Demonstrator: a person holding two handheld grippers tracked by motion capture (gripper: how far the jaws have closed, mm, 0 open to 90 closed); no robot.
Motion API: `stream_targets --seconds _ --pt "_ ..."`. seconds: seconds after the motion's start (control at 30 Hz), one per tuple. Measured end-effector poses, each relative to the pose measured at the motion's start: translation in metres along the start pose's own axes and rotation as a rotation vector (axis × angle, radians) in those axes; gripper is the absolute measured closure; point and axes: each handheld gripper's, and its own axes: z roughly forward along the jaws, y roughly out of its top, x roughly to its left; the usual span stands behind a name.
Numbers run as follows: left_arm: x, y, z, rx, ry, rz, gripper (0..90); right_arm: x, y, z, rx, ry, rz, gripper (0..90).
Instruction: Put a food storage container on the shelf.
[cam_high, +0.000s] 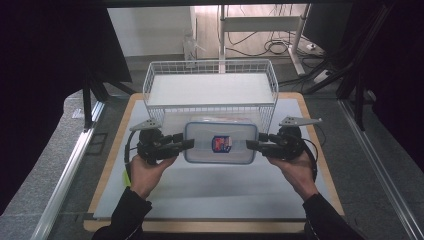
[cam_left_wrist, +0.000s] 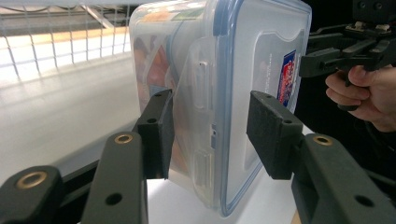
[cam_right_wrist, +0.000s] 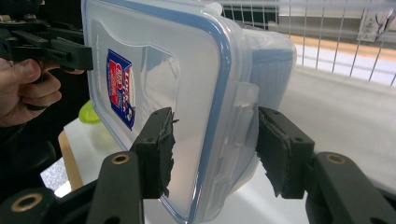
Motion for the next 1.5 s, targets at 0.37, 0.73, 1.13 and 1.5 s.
stream_targets --seconds 0.37,0.73,1.13,1.5 --pt "0.007 0.040 -0.011 -0.020 0.009 -0.004 52.5 -0.001 0.042 0.001 -0.010 0.000 -0.027 48.4" --pt "0.025 0.087 -0.014 -0.016 0.018 -0.021 52.2 -0.011 0.091 0.011 -0.007 -0.002 -0.038 48.3" --pt "0.048 0.121 -0.010 -0.019 0.021 -0.071 51.7 -0.023 0.132 0.026 0.019 -0.028 -0.032 47.1" --pt "0.067 0.138 -0.004 -0.007 0.036 -0.094 50.9 -0.036 0.153 0.040 0.038 -0.032 -0.016 47.0"
